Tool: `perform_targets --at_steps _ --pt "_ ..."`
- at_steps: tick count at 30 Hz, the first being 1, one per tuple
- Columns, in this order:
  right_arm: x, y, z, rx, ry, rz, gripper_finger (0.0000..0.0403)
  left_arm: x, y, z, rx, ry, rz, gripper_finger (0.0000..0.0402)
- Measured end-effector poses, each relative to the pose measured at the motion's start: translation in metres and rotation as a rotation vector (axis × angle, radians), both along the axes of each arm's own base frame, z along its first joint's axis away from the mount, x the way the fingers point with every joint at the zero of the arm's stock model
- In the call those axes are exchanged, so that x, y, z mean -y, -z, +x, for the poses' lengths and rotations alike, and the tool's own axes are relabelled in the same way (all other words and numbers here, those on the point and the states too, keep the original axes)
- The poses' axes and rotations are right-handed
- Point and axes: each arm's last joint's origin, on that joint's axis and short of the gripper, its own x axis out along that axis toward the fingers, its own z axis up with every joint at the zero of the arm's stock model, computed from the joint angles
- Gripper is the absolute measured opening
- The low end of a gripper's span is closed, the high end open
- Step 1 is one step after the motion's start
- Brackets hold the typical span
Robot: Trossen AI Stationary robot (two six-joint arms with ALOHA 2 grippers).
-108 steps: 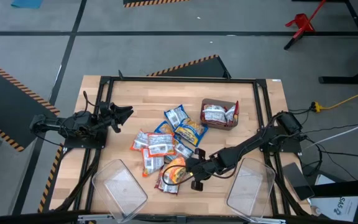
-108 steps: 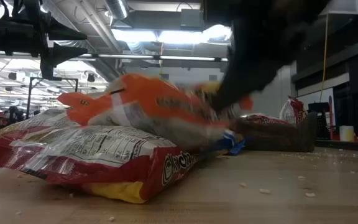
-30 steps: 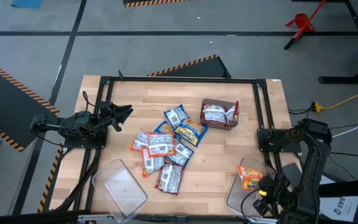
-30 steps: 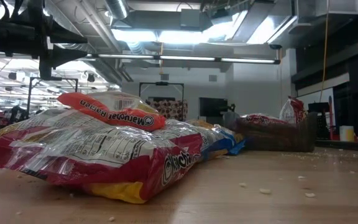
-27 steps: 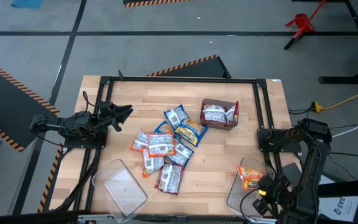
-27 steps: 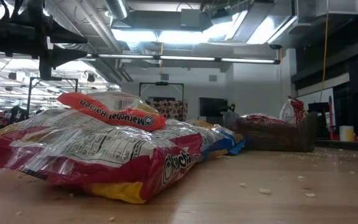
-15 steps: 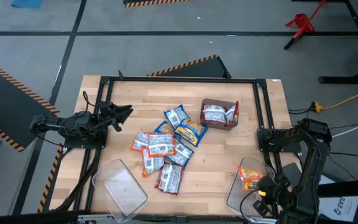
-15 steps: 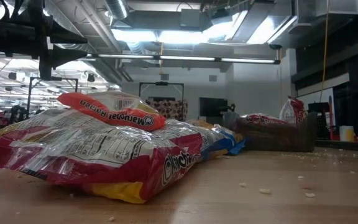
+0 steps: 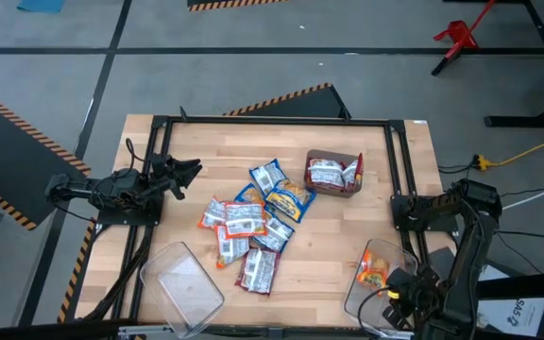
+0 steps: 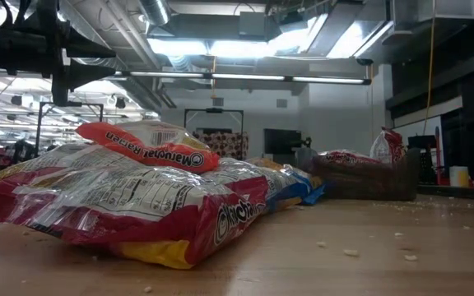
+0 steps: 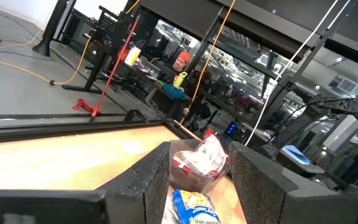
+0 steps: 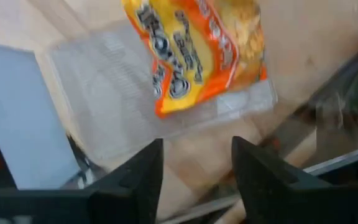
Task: Sort Maruchan noodles
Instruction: Put the orange noodle pack into the right transparent bin
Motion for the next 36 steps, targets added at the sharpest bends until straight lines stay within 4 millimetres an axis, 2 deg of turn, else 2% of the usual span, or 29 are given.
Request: perform_targets --at_steps 3,7,11,15,22,25,28,32,36 --pt "0.0 -0.001 0.0 0.02 -0.006 -0.002 0.0188 0.0 0.0 0.0 0.0 -0.003 0.0 0.0158" --pt "-0.003 -0.015 0.013 0.221 -0.076 -0.027 0.019 0.0 0.0 0.0 0.0 -0.004 -0.001 0.0158" --pt "-0.001 -0.041 0.042 0.454 -0.228 -0.136 0.0189 0.0 0.0 0.0 -0.001 -0.004 -0.001 0.0158" --pt "0.016 -0.055 0.081 0.478 -0.428 -0.299 0.0193 0.0 0.0 0.0 0.0 -0.005 -0.001 0.0158" --pt "0.081 -0.05 0.164 0.325 -0.601 -0.469 0.023 0.0 0.0 0.0 0.005 0.005 -0.007 0.0158" --pt "0.109 -0.042 0.201 0.35 -0.687 -0.421 0.0261 0.0 0.0 0.0 0.005 0.006 -0.007 0.0158" --pt "0.14 -0.03 0.234 0.454 -0.759 -0.344 0.0291 0.0 0.0 0.0 0.005 0.006 -0.007 0.0158" --pt "0.191 -0.017 0.261 0.559 -0.732 -0.267 0.0315 0.0 0.0 0.0 0.005 0.007 -0.007 0.0158" --pt "0.239 -0.006 0.271 0.614 -0.645 -0.213 0.0323 0.0 0.0 0.0 0.003 0.007 -0.008 0.0158"
